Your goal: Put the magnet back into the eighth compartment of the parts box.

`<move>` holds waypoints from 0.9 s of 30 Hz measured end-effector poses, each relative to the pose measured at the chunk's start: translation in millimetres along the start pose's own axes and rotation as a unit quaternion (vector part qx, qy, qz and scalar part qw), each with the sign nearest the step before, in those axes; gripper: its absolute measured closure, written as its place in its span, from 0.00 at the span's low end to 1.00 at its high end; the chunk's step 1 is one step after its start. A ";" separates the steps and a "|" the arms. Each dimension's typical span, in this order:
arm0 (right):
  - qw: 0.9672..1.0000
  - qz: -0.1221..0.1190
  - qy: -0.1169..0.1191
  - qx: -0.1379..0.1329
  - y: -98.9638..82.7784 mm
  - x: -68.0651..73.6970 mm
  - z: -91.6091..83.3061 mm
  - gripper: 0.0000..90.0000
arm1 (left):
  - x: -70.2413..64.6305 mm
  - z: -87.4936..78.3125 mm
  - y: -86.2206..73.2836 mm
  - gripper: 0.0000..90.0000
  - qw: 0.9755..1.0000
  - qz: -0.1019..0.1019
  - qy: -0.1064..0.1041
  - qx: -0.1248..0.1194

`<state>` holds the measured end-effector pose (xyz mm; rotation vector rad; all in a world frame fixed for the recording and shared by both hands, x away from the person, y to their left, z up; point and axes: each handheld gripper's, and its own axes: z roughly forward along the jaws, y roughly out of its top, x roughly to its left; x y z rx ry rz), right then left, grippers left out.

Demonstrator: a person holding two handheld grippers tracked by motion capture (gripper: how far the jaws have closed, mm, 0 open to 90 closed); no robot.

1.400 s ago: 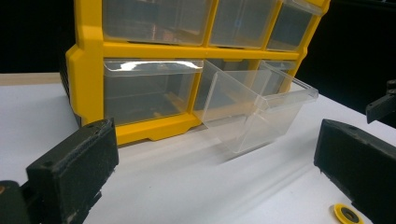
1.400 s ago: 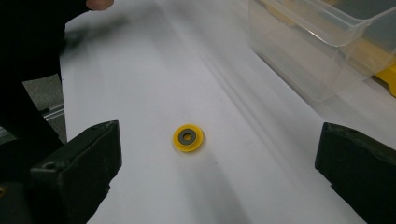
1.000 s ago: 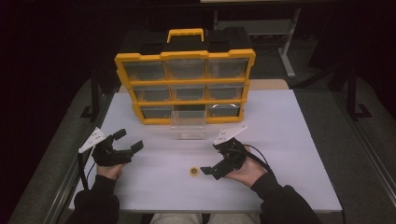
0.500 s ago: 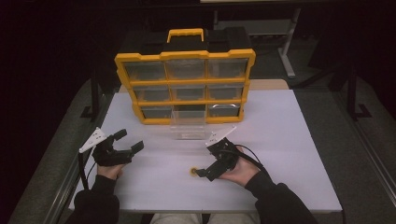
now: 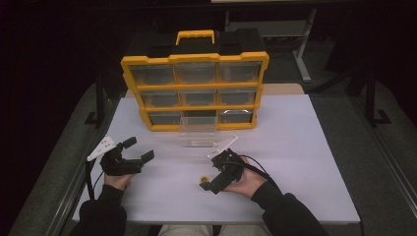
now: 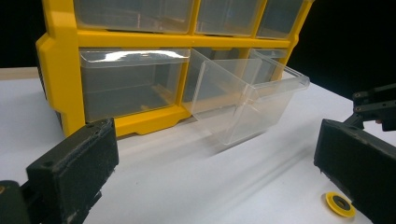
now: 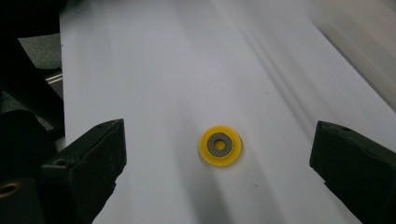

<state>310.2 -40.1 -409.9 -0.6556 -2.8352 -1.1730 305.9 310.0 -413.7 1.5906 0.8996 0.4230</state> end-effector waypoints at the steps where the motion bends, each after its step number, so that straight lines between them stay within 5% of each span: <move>1: 1.000 0.002 0.002 0.001 0.3 -0.1 1.7 0.04 | 0.0 0.2 -0.1 0.00 1.000 0.000 0.000 0.001; 14: 1.000 -0.014 -0.001 0.021 2.9 3.9 21.7 0.09 | -0.7 1.2 -1.0 0.00 1.000 -0.001 -0.001 -0.002; 27: 0.998 -0.020 -0.025 0.049 -1.6 5.5 35.4 0.31 | -0.8 2.3 -1.8 0.00 1.000 0.004 -0.005 0.002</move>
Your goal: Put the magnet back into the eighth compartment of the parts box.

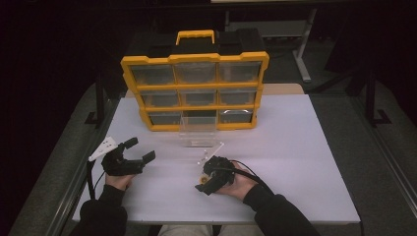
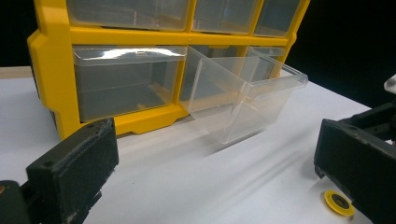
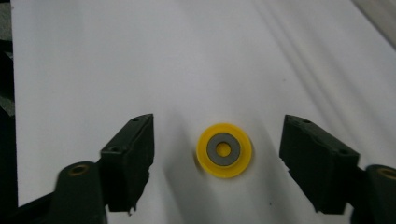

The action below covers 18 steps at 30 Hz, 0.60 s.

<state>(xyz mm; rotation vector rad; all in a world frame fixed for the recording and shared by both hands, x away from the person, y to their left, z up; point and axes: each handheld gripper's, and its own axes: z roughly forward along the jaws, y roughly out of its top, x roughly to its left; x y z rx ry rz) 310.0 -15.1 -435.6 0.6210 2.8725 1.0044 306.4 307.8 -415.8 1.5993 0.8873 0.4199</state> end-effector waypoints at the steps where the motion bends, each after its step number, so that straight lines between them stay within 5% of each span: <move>1: 1.000 0.000 -0.006 0.003 -0.4 0.3 1.0 0.33 | -0.1 0.1 0.0 0.00 1.000 0.000 -0.001 0.000; 7: 0.999 0.000 -0.038 0.008 -1.8 1.7 0.8 0.66 | -1.4 1.4 -0.2 0.00 1.000 0.003 -0.003 0.001; 18: 0.999 0.012 -0.044 -0.002 -0.1 1.4 -4.1 0.67 | -0.8 1.7 -0.1 0.00 1.000 -0.001 -0.007 -0.002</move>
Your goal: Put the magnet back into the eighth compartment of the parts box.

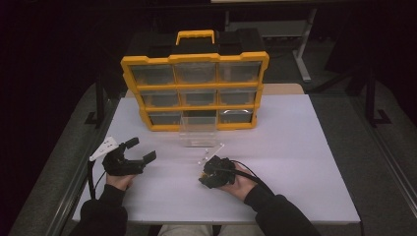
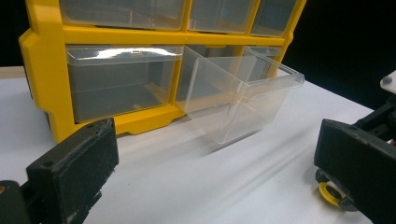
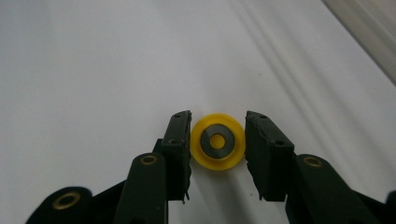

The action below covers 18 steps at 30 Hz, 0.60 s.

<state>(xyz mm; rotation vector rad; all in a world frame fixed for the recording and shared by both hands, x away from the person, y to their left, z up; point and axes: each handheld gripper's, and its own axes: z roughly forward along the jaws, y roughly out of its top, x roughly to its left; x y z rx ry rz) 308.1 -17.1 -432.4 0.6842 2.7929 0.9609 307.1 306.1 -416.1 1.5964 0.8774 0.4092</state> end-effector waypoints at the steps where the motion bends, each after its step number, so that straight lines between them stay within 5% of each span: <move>1: 1.000 0.003 0.001 -0.002 0.1 -0.3 -1.0 0.67 | -0.1 0.1 0.0 0.00 1.000 -0.001 0.000 0.000; 18: 0.999 0.029 0.001 -0.041 6.4 -4.2 -22.9 0.68 | 0.5 -0.6 0.1 0.00 1.000 -0.004 0.000 -0.001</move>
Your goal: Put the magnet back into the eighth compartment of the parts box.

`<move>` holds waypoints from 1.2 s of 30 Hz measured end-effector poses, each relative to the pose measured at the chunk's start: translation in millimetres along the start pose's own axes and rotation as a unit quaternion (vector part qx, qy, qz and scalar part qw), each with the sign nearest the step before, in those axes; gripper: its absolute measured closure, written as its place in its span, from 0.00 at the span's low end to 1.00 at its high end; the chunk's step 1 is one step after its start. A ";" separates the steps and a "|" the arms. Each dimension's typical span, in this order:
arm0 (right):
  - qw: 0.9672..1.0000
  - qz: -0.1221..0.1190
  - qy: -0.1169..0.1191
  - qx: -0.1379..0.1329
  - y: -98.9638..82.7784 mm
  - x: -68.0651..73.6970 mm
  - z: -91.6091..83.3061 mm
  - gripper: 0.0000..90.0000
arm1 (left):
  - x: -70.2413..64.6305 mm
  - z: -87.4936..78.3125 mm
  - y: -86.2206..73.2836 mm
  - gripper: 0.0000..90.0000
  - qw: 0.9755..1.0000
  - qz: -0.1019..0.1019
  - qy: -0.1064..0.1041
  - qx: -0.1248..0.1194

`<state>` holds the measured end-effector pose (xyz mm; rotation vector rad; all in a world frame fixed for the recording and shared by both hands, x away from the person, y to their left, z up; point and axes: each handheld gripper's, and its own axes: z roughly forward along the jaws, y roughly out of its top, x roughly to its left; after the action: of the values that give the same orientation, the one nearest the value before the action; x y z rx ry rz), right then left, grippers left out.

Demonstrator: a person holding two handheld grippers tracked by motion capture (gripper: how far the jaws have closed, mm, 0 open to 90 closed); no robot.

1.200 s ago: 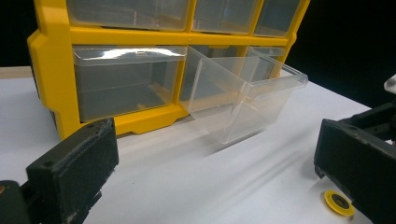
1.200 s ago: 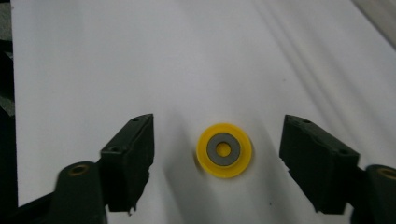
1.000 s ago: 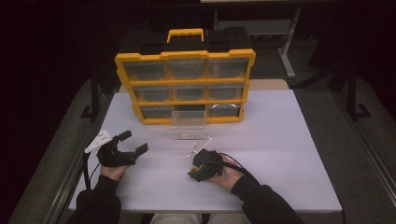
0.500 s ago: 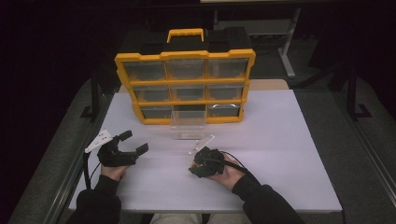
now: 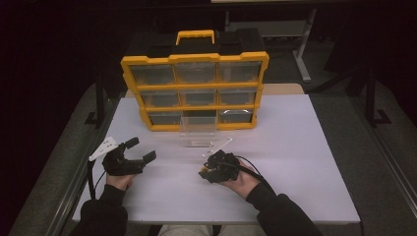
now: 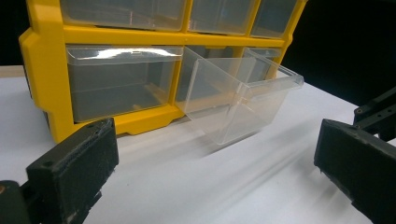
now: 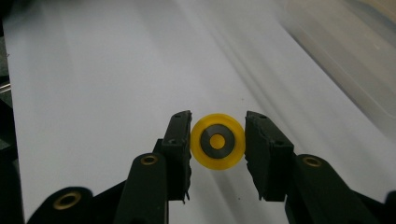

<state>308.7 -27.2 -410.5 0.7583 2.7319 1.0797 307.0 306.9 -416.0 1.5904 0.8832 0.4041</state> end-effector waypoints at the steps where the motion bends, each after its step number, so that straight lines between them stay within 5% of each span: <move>1: 1.000 0.001 0.001 -0.002 0.5 -0.3 -0.8 0.68 | 0.2 -0.2 0.0 0.00 1.000 0.000 0.001 0.000; 23: 0.999 0.017 -0.004 -0.034 15.4 -3.6 -18.0 0.68 | 0.8 3.4 -1.3 0.00 1.000 -0.006 -0.003 0.003; 36: 0.998 0.007 -0.024 -0.051 44.9 -14.4 -33.9 0.68 | 1.5 2.2 -1.0 0.00 1.000 -0.008 -0.002 0.001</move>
<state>330.3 -27.0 -356.6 0.7780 2.6122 1.1776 309.2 306.5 -417.7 1.5837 0.8935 0.3890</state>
